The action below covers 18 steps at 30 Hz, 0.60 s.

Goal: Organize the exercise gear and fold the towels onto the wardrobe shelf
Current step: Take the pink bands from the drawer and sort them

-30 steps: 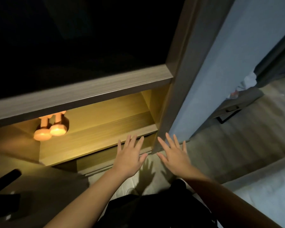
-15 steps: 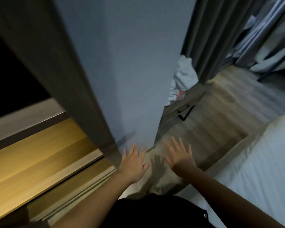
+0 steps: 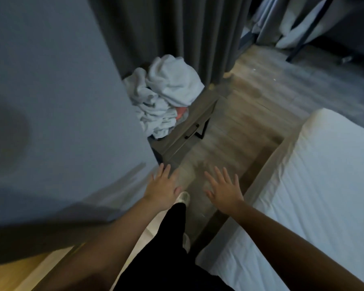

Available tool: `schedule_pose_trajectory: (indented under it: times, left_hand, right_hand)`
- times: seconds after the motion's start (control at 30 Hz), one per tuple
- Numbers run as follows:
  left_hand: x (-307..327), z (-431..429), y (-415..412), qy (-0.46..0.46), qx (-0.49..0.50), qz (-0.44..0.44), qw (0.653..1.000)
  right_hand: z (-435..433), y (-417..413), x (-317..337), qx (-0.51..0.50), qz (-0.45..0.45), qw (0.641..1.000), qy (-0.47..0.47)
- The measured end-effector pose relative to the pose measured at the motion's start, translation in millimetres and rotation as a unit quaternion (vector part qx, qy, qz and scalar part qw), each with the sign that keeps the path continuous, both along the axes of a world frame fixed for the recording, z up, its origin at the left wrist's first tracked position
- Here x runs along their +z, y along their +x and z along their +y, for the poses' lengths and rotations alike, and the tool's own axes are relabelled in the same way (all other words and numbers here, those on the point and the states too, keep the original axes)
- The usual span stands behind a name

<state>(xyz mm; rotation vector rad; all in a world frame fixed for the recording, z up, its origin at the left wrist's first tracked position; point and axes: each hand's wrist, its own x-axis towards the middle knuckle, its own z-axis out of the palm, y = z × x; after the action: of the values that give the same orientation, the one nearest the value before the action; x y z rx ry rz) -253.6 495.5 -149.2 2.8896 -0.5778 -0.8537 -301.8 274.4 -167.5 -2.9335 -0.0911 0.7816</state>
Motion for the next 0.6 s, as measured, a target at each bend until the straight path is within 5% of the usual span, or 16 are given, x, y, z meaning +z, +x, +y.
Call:
schedule_pose_trajectory:
  times: [0.27, 0.6]
  left_hand:
    - [-49.2, -58.3, 113.7, 0.041, -0.042, 0.048, 0.997]
    - [-113.6, -99.6, 225.9, 0.1, 0.024, 0.17, 0.98]
  right_hand:
    - [-47.9, 83.7, -45.6, -0.042, 0.043, 0.998, -0.005]
    - [-60.5, 212.3, -112.6, 0.021, 0.094, 0.995, 0.016]
